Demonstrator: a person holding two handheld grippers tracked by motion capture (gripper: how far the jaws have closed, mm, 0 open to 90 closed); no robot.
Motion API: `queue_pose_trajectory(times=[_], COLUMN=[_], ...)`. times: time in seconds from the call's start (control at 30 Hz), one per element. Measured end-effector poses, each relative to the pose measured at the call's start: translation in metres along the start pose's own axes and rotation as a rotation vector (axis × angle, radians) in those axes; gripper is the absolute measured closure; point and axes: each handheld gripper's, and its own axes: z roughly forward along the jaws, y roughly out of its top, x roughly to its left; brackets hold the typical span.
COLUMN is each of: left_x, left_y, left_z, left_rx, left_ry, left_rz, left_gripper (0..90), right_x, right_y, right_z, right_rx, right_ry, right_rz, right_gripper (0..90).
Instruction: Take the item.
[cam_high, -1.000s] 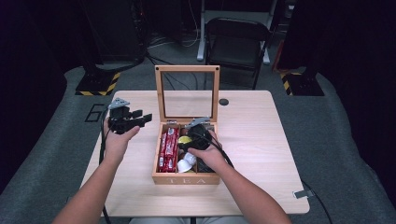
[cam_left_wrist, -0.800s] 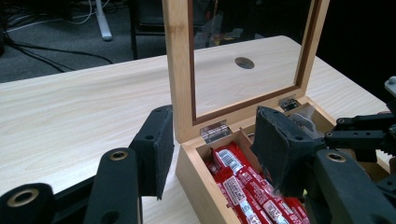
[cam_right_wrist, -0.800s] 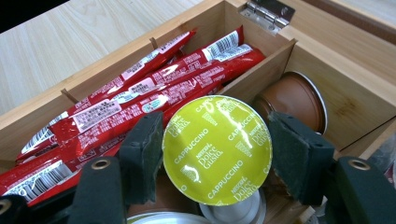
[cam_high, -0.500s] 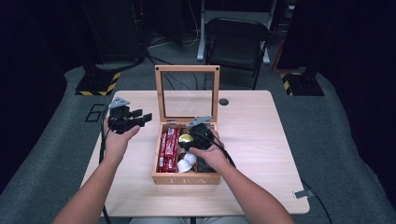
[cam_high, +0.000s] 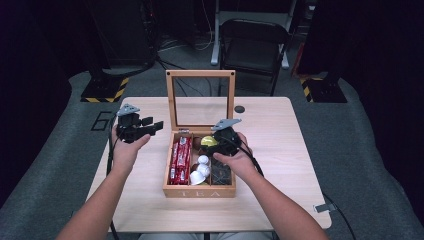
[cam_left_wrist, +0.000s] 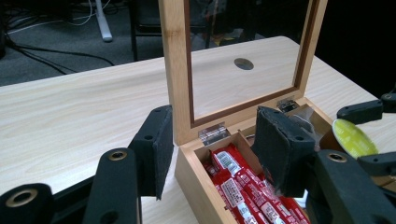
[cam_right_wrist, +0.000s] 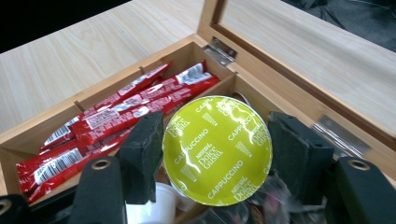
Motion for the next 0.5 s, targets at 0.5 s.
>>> queue_pose_trajectory(times=[0.5], left_x=[0.001], left_y=[0.000], left_z=[-0.002], left_rx=[-0.003], left_ry=[0.004], left_rz=[-0.008], left_gripper=[47.1], right_x=[-0.026], right_y=[-0.012], right_z=[-0.026], right_rx=[-0.008], right_ry=[-0.070], right_rz=[0.029], right_gripper=[37.2])
